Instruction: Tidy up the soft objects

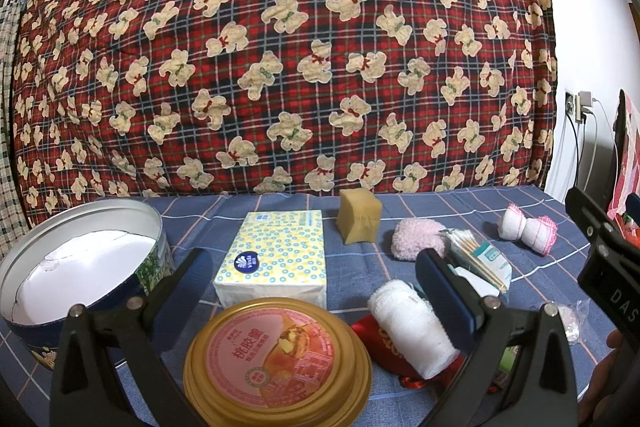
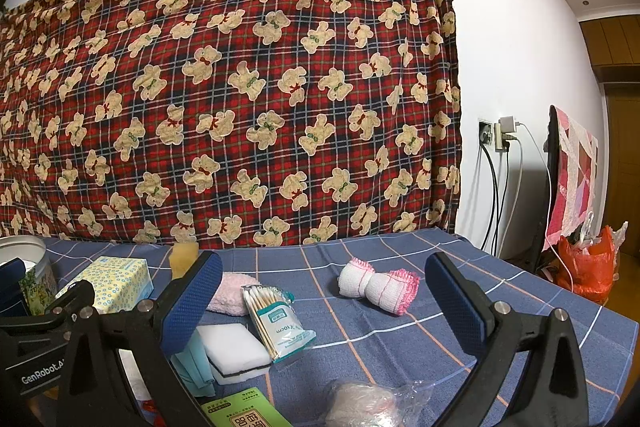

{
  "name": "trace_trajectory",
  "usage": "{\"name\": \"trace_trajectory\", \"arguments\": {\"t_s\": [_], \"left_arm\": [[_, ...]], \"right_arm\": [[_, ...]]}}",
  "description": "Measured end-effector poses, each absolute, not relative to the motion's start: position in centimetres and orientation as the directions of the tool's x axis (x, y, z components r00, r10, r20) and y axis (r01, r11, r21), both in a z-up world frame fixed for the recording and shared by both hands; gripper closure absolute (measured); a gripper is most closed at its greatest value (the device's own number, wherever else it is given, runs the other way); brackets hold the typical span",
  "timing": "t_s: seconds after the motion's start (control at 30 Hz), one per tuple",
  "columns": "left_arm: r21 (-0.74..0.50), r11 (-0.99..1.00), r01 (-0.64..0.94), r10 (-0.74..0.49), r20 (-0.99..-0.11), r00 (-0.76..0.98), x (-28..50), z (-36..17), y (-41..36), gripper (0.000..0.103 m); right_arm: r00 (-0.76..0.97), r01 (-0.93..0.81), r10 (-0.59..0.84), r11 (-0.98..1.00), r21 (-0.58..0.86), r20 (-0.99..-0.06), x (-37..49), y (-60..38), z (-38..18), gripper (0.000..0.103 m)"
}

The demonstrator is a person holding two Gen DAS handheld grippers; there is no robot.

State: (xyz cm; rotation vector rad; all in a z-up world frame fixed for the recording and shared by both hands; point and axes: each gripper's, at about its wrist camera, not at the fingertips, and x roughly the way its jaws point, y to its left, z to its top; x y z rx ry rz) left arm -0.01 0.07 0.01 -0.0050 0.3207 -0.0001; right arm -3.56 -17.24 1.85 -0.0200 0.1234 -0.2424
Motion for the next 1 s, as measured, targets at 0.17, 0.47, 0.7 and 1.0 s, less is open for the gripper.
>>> {"name": "trace_trajectory", "arguments": {"t_s": [0.17, 0.47, 0.7, 1.0], "left_arm": [[-0.005, 1.0, 0.0, -0.001, -0.317, 0.948, 0.0, 0.0, 0.1, 0.0], [0.0, 1.0, 0.013, -0.013, -0.309, 0.951, -0.8, -0.3, 1.7, 0.0], [0.007, 0.999, 0.032, -0.028, -0.312, 0.95, -1.5, -0.3, -0.7, 0.0], [0.006, 0.995, 0.096, -0.088, -0.332, 0.939, -2.7, -0.3, -2.4, 0.0]], "right_arm": [[0.959, 0.25, -0.252, 0.968, -0.032, -0.132, -3.4, -17.2, 1.9, 0.0], [0.952, 0.263, -0.259, 0.965, 0.0, -0.164, -3.8, -19.7, 1.7, 0.0], [0.941, 0.278, -0.273, 0.961, -0.006, -0.201, -5.4, -22.4, 1.5, 0.001], [0.905, 0.252, -0.227, 0.967, 0.025, -0.359, -5.9, -26.4, 0.7, 0.001]]}}
